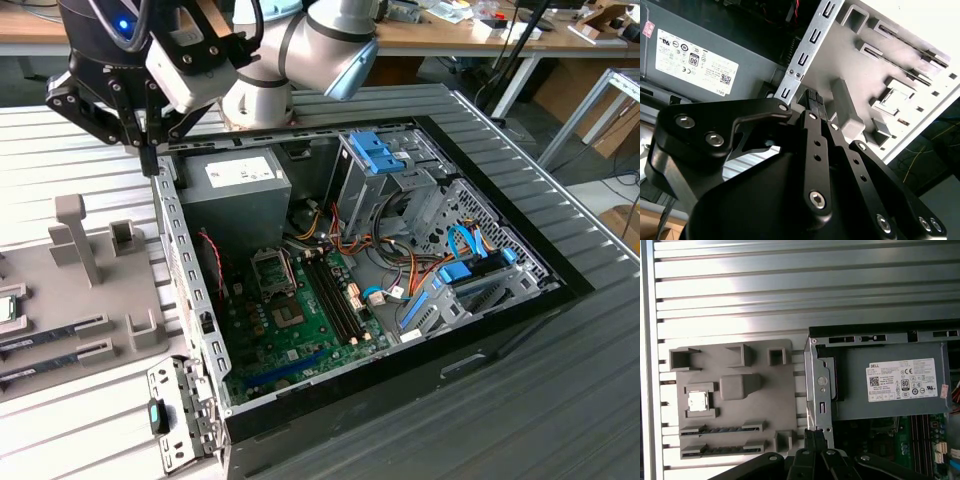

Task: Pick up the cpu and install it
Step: 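Reach for the cpu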

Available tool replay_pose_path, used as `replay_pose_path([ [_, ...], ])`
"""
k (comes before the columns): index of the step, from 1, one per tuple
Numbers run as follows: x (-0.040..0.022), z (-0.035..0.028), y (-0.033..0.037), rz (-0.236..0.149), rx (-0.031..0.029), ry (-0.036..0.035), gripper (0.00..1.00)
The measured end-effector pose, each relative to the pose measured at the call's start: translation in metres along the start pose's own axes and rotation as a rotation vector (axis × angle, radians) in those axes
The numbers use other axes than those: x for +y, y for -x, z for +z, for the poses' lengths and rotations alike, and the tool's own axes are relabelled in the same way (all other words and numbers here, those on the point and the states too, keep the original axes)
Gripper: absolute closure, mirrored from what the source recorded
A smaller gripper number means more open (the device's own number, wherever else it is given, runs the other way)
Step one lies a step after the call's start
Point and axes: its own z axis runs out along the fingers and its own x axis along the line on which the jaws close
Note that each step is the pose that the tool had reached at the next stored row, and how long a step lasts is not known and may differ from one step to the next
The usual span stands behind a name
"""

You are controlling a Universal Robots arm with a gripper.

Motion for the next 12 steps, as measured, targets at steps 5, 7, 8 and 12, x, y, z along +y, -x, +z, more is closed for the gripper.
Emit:
replay_pose_path([
  [5,-0.0002,-0.0001,-0.0020,0.000,0.0000,0.0000,0.89],
  [7,-0.0002,-0.0001,-0.0028,0.000,0.0000,0.0000,0.89],
  [8,-0.0002,-0.0001,-0.0031,0.000,0.0000,0.0000,0.89],
  [12,-0.0004,-0.0001,-0.0047,0.000,0.0000,0.0000,0.89],
])
